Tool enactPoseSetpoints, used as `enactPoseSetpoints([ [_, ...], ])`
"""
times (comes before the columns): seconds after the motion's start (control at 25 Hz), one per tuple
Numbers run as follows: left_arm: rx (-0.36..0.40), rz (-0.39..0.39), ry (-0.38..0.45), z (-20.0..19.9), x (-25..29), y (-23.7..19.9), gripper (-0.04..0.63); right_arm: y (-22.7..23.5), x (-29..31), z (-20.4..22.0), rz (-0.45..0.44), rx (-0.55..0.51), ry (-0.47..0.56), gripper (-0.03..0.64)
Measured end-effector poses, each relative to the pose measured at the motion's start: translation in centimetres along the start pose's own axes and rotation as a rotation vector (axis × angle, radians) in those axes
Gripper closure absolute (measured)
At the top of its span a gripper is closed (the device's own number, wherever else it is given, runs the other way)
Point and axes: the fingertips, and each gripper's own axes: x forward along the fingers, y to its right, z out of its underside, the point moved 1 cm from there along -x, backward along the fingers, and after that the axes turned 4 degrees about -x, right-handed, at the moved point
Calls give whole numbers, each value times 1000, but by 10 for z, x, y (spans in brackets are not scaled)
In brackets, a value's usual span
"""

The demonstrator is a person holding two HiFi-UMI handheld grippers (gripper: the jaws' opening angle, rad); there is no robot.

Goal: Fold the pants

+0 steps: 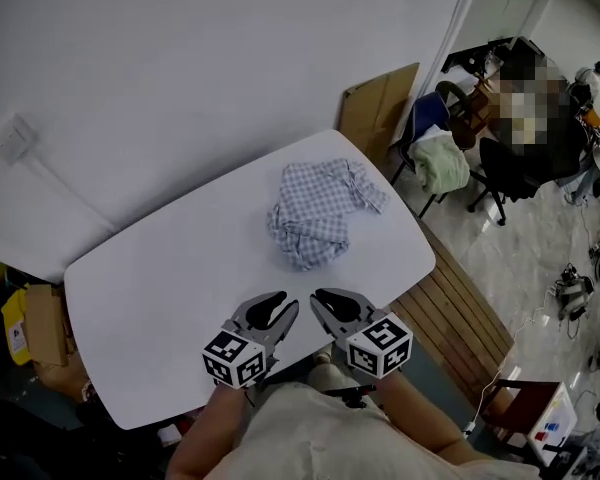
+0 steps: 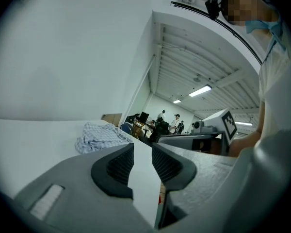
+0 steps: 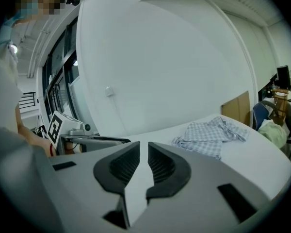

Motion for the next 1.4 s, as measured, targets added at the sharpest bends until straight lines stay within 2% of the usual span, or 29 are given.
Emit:
enactPoseSetpoints([
  [0.16,3,11,-35,-10,45,-16,476,50,12,-8,33,-17,-18,569],
  [0.36,56,38,-83,-27,100,-32,476,107,21,-12,75,-3,-28,558],
  [0.68,99,46,-139,-55,165,-53,476,165,32,-16,117,32,-37,554],
  [0.88,114,56,-177,-57,200,-63,476,202,34,-9,148,37,-51,545],
  [1.2,169,73,-263,-62,262,-74,476,268,35,5,231,-71,-138,538],
  [1.4,142,67,-285,-62,295,-83,476,315,52,-6,256,-102,-154,537],
])
